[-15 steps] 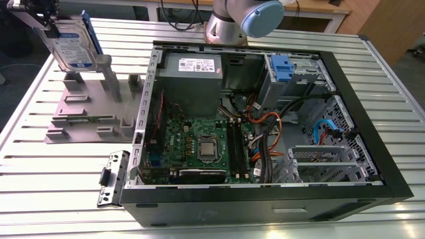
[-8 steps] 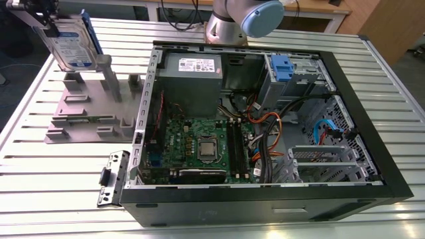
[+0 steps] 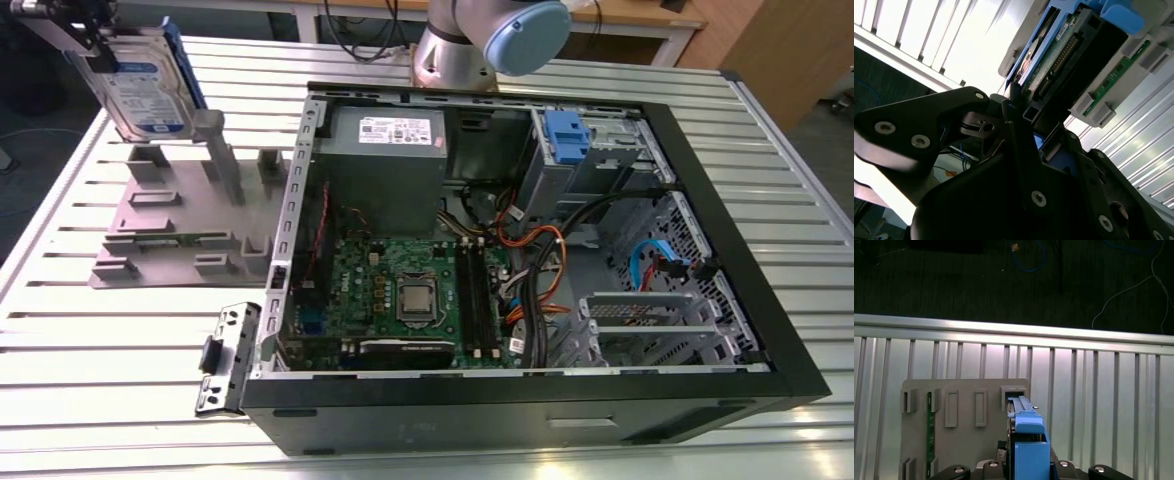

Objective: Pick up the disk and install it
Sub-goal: 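Pick up the disk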

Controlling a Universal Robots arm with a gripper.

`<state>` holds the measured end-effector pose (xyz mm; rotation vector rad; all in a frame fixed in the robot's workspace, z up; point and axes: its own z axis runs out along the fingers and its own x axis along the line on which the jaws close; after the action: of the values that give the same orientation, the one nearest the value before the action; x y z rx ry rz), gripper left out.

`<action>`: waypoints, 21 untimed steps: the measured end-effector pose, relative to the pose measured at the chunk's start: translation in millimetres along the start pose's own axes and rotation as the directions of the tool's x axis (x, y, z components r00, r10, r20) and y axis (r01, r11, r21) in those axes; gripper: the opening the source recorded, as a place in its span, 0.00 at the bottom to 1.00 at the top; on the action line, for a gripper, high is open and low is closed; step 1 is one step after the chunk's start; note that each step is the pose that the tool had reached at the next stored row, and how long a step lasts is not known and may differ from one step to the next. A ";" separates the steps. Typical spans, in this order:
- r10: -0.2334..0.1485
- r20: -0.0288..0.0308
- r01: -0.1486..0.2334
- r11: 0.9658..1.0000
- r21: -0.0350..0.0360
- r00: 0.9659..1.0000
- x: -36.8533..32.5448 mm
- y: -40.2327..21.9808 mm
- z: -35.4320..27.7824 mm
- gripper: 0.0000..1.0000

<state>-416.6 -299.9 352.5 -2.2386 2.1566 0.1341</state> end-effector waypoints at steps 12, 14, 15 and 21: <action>0.000 0.000 0.000 1.000 0.000 1.000 -0.5 0.2 -5.4 0.36; 0.000 0.000 0.000 1.000 0.000 1.000 -0.5 0.2 -5.9 0.36; 0.000 0.000 0.000 1.000 0.000 1.000 -0.5 0.2 -6.2 0.36; 0.000 0.000 0.000 1.000 0.000 1.000 -0.7 0.3 -7.7 0.36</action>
<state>-416.6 -299.9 360.3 -2.2387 2.1566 0.1341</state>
